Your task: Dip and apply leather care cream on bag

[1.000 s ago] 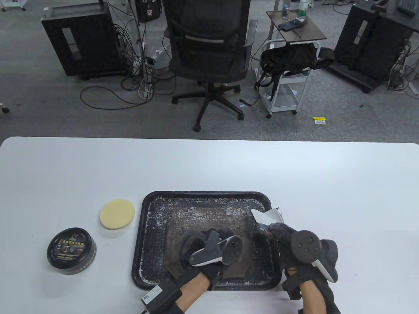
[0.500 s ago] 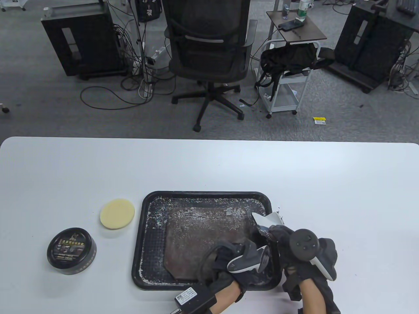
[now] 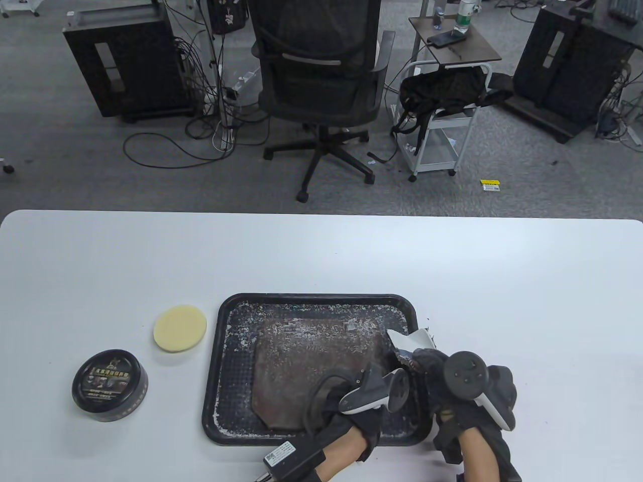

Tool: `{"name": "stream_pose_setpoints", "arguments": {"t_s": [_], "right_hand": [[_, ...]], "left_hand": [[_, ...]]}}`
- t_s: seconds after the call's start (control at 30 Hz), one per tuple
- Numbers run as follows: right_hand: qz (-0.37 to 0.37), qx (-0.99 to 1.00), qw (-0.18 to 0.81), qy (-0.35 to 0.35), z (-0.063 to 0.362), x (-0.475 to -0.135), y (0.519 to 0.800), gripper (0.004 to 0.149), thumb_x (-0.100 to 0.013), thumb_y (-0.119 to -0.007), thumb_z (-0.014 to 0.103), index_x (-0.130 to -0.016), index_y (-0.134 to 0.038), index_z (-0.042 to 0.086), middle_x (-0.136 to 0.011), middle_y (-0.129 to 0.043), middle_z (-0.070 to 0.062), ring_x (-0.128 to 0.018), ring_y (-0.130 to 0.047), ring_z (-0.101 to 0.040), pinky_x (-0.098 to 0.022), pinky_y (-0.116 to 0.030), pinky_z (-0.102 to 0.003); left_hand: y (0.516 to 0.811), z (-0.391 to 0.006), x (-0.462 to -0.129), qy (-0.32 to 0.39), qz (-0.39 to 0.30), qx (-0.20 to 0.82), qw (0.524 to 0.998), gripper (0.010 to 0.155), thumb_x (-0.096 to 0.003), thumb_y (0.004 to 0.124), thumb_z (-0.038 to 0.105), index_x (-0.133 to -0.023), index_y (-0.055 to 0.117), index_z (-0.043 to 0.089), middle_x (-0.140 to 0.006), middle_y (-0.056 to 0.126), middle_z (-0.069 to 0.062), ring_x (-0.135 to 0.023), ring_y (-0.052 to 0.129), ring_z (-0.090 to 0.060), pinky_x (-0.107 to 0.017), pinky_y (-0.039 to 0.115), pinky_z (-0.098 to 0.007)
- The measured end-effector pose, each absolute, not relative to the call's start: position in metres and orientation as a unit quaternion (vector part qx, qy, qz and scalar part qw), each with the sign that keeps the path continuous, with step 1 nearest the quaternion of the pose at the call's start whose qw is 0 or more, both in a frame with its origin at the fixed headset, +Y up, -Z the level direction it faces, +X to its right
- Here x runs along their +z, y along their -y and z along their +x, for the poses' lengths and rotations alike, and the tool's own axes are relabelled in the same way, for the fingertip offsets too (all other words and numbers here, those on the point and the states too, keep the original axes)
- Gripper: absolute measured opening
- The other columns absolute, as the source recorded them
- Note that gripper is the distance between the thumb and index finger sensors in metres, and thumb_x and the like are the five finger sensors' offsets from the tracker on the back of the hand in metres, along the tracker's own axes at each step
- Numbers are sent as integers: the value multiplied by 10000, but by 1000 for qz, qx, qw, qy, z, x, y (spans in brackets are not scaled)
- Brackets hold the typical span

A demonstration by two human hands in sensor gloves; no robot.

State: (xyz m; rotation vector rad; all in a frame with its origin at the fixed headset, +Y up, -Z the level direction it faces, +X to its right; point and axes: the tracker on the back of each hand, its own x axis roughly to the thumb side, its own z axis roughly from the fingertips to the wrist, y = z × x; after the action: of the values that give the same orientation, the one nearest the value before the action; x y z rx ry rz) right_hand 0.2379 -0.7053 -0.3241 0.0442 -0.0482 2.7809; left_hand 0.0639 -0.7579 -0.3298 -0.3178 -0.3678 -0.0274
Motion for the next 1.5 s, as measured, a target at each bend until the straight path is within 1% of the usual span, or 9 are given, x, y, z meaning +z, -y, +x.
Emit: {"name": "stream_pose_setpoints", "arguments": {"t_s": [0.13,0.33,0.57,0.6,0.77,1.13,1.33,1.43,1.5], "right_hand": [[14,984,179,15,238,-324,706,509,-431,-803,231,-932,-838,309,-983,-864,5,-901,-869,-310,-678,-674,-545],[12,983,183,17,238,-324,706,508,-431,-803,230,-932,-837,311,-985,-862,6,-902,-869,-310,-680,-674,-545],[5,982,186,27,241,-324,706,509,-432,-803,231,-933,-836,312,-985,-863,8,-902,-870,-311,-680,-674,-547],[3,982,187,29,241,-324,706,508,-432,-802,232,-932,-837,312,-985,-864,8,-901,-872,-310,-679,-674,-548],[-17,979,195,49,246,-322,703,507,-432,-802,234,-931,-837,315,-983,-866,9,-897,-876,-313,-677,-678,-548],[-26,974,201,101,251,-318,697,508,-433,-801,237,-934,-834,317,-983,-866,14,-895,-881,-308,-677,-683,-543],[-27,971,207,119,252,-317,694,508,-434,-801,239,-935,-831,319,-983,-867,17,-896,-882,-304,-674,-688,-543],[-25,970,207,122,252,-317,695,508,-434,-801,239,-935,-832,318,-983,-867,16,-894,-883,-305,-675,-687,-543],[-24,971,206,121,251,-317,695,507,-435,-800,239,-935,-832,318,-983,-866,15,-893,-883,-306,-676,-686,-542]], "left_hand": [[757,55,-333,181,-149,46,971,543,-433,778,412,-897,713,138,-844,760,-182,-228,1008,-208,-95,873,-237],[749,26,-341,171,-116,175,963,487,-415,813,366,-831,798,111,-717,876,-177,-177,1011,-227,-59,864,-259],[717,0,-336,184,-25,280,942,487,-415,818,367,-823,806,101,-694,883,-182,-165,1010,-207,-53,859,-255],[710,-3,-334,191,6,303,934,485,-411,829,366,-816,818,99,-684,893,-184,-157,1011,-204,-46,858,-258],[689,-14,-327,198,68,378,902,485,-412,837,372,-816,827,104,-682,901,-178,-147,1009,-197,-37,853,-253],[660,-27,-305,227,222,452,833,489,-417,835,385,-823,826,113,-689,909,-162,-161,1010,-174,-52,853,-256],[665,-43,-309,191,250,529,788,486,-428,830,377,-837,816,115,-707,902,-161,-173,1011,-174,-60,856,-254],[672,-50,-315,162,235,550,785,489,-430,827,379,-840,811,114,-713,899,-162,-177,1011,-174,-62,856,-253],[678,-55,-320,144,215,547,796,493,-430,821,386,-843,804,118,-717,896,-156,-181,1013,-172,-65,857,-253]]}}
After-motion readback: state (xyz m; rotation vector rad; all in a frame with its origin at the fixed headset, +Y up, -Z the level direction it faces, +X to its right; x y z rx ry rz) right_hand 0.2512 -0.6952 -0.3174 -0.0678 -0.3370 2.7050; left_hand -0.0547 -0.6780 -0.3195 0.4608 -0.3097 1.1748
